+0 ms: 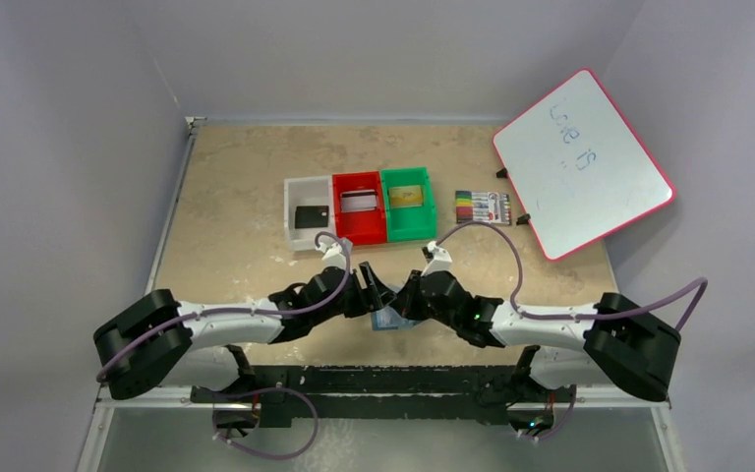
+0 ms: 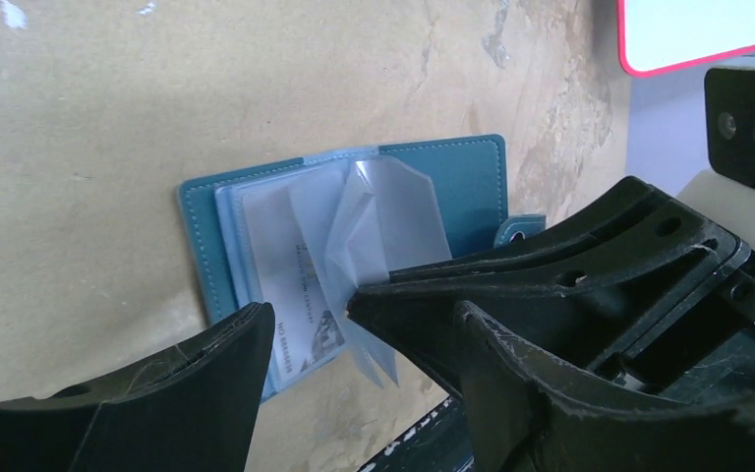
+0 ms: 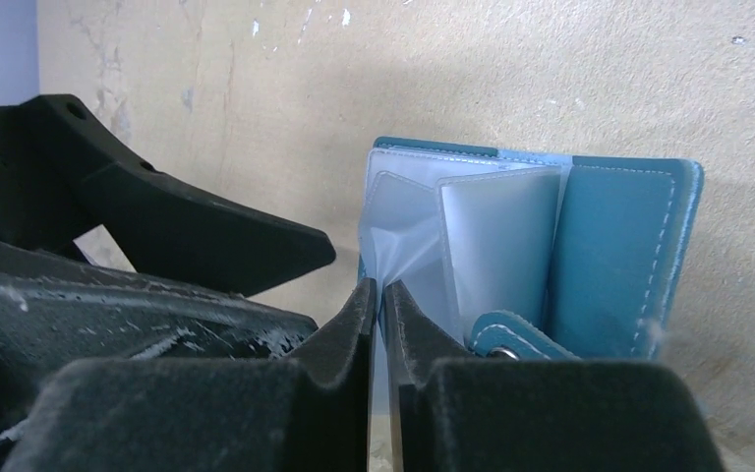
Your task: Take the credit cards out of the card holder
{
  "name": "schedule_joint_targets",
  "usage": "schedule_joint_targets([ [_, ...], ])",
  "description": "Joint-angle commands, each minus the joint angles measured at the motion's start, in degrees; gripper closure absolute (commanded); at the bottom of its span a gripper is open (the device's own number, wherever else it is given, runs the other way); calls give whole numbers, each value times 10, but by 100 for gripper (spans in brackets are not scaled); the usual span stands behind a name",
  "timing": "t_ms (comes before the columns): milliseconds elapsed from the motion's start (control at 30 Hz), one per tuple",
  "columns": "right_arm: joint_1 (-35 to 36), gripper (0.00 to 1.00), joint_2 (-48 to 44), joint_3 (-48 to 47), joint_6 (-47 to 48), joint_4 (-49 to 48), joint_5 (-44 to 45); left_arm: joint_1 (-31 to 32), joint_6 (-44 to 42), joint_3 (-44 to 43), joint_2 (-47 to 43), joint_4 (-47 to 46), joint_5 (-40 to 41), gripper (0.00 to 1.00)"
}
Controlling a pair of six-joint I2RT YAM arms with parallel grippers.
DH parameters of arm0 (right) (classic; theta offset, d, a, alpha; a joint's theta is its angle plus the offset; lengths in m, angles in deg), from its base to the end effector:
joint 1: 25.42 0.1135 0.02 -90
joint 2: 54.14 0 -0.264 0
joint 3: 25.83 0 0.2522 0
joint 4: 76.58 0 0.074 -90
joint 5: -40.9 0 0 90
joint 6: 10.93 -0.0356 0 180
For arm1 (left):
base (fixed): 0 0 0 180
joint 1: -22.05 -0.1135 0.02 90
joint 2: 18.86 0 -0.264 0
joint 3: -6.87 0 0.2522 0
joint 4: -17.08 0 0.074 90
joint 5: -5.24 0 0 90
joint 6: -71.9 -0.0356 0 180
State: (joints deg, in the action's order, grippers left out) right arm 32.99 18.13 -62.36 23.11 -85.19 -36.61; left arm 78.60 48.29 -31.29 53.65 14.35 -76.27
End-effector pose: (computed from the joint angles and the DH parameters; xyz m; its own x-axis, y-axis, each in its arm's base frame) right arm 0.1329 0.2013 0.1681 -0.7393 0.3422 -0.5799 -0.2112 0.6999 0.6823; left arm 0.1377 -0.1989 0.1657 -0.8084 -0.4204 -0.4120 0.0380 0.6612 -0.7493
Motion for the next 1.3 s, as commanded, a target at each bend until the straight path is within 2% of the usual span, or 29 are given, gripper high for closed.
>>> schedule_joint_targets([
  [0, -7, 91, -19, 12, -18, -37, 12, 13, 25, -16, 25, -72, 26, 34],
  [433, -11, 87, -46, 43, -33, -43, 19, 26, 67, -20, 154, -258, -17, 38],
  [567, -11, 86, -72, 60, -42, -33, 30, 30, 71, -24, 163, -270, -16, 41],
  [733, -11, 83, -114, 61, -37, 15, 48, 32, 64, -24, 136, -220, 22, 44],
  [833, -11, 78, -142, 39, -27, 91, 79, 32, 51, -26, 98, -159, 56, 44],
  [967, -11, 63, -186, 7, -19, 192, 134, 33, 36, -32, 54, -61, 100, 43],
  [1133, -11, 58, -202, -26, -4, 286, 173, 34, 24, -36, 16, 25, 141, 42],
  [1267, -11, 57, -186, -42, 7, 315, 173, 33, 18, -38, 4, 57, 146, 42],
])
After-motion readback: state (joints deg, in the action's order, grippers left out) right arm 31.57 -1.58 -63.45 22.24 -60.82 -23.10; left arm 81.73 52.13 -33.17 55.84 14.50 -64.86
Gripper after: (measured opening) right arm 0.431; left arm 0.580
